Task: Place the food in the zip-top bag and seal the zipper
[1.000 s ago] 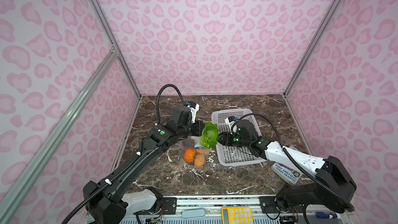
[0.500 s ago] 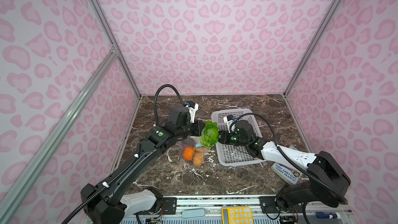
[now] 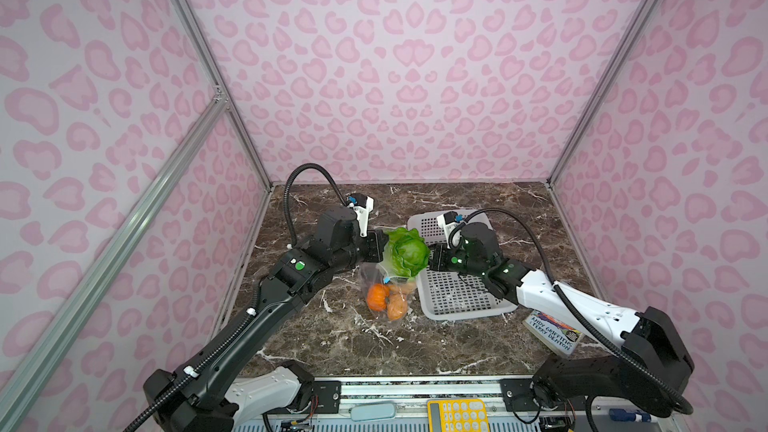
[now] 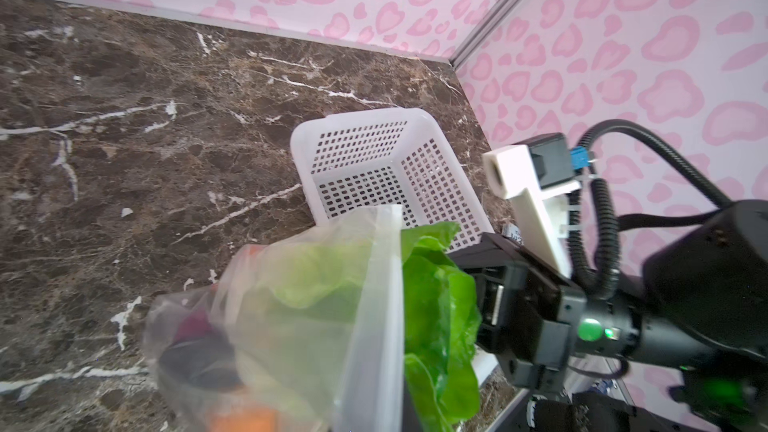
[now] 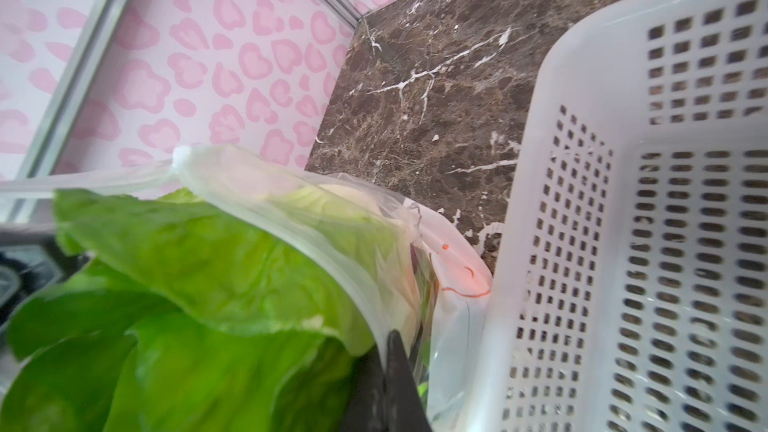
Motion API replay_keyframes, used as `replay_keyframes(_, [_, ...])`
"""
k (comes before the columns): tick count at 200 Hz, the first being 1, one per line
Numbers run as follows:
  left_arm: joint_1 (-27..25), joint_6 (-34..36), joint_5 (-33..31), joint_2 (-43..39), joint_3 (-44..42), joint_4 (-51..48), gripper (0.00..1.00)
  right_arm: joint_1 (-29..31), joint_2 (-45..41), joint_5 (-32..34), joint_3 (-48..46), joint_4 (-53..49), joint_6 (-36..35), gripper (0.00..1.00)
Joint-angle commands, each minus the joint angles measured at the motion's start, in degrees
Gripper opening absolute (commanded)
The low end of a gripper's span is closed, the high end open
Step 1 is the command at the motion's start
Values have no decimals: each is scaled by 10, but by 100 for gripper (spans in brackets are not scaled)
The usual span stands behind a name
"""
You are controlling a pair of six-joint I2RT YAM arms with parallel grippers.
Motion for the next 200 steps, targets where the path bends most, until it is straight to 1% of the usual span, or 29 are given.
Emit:
replay_keyframes(1, [10,-4,-72,-14,-12,7,3,11,-11,78,45,-137,-65,0])
replay_keyframes(24, [22,-10,-108,-32,-32,2,3,37,-15,130,100,-207,-105,0])
replay_keyframes(37, [26,-10,-123,-40,-41,-3,3,45,-14,138,122,-223,-111,0])
replay_keyframes(77, [31,0,-125,-54,-52,-12,3,51,-21,110,141,-188,-95,0])
replay_keyframes(104, [31,34,-117,-59,-44,-19,3,51,-38,72,137,-132,-78,0])
replay_keyframes(124, [32,56,-135,-62,-30,-23,3,54,-41,51,129,-96,-73,0])
replay_keyframes(150, [35,70,-148,-54,-21,-11,3,87,-24,43,137,-101,-90,0])
replay_keyframes(166, [37,67,-119,-35,-17,-2,3,110,-19,66,149,-124,-110,0])
replay_keyframes(184, [37,63,-46,-1,-5,7,3,116,-25,95,151,-151,-117,0])
replay_keyframes(200, [37,58,11,27,10,15,3,112,-41,134,141,-173,-119,0])
